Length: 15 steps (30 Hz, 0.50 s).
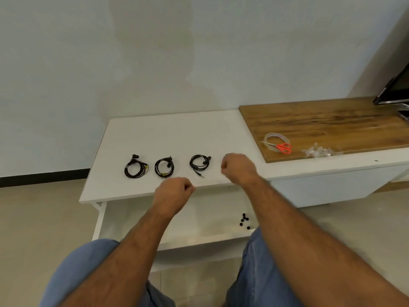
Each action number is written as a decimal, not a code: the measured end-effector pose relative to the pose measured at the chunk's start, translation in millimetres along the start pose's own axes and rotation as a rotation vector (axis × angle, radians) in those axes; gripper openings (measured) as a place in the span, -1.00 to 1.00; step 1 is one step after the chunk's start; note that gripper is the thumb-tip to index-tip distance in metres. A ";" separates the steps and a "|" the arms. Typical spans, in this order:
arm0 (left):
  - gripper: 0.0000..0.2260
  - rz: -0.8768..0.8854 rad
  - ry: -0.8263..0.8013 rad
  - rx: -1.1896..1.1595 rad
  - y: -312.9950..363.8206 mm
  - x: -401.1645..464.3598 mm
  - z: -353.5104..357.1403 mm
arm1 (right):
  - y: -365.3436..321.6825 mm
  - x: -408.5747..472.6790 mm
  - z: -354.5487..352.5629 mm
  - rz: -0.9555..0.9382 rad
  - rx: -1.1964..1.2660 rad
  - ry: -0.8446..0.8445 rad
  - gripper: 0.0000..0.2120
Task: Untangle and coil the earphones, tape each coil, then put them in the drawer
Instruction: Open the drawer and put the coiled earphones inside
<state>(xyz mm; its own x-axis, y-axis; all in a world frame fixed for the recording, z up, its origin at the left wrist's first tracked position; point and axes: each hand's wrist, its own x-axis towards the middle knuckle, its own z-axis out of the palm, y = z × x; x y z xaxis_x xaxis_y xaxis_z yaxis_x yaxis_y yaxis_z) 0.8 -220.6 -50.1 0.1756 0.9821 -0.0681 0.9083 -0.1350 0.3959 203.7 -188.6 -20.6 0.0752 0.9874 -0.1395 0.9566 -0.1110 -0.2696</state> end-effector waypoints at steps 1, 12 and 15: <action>-0.81 -0.013 0.059 -0.026 4.6 10.9 -2.0 | 9.6 12.4 -4.7 0.033 0.016 0.062 -0.81; -0.71 0.036 -0.006 0.046 11.4 134.8 -3.2 | 79.6 84.0 -4.0 0.124 0.147 0.066 -0.89; -0.70 0.078 -0.094 0.091 12.6 151.9 7.4 | 81.6 92.8 0.6 0.106 0.168 0.011 -0.84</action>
<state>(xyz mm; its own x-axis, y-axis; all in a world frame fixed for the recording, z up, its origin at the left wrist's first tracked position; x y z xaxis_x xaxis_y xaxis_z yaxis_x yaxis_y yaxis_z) 41.7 -74.1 -62.3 0.2781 0.9521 -0.1272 0.9202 -0.2261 0.3194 288.6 -106.1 -56.1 0.1772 0.9702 -0.1655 0.8829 -0.2310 -0.4089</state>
